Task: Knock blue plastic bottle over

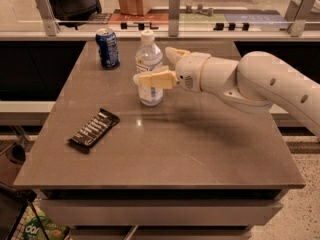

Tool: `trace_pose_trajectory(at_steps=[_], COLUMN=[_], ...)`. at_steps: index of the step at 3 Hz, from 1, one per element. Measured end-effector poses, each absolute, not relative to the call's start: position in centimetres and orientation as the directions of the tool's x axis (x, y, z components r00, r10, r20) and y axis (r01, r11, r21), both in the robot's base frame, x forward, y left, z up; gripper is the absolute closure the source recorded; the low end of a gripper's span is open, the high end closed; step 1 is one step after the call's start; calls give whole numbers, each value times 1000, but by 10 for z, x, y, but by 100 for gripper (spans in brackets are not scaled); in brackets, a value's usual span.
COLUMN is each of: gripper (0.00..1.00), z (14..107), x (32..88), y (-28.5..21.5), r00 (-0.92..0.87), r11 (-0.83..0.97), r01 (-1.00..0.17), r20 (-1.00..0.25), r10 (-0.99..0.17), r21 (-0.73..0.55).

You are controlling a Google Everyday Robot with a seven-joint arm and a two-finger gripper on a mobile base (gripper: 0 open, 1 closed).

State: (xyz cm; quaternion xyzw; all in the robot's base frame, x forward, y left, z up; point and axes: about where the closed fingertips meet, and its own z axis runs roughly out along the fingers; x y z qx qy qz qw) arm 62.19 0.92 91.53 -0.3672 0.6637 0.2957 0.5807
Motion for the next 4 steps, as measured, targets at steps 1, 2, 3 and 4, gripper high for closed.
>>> trace_pose_trajectory(at_steps=[1,2,3,4], gripper=[41,65,88,100], z=[917,917,918,921], x=[621,620,620,620], y=[11,14,16,17], r00=[-53,-52,-50,-50], r11=[554,550,547,542], r01=[-832,-834,-836,-839], r20=[-988,-988,-988,-987], r10=[-145,-145,-146,-155], r21=[-36,-37,-38,-42])
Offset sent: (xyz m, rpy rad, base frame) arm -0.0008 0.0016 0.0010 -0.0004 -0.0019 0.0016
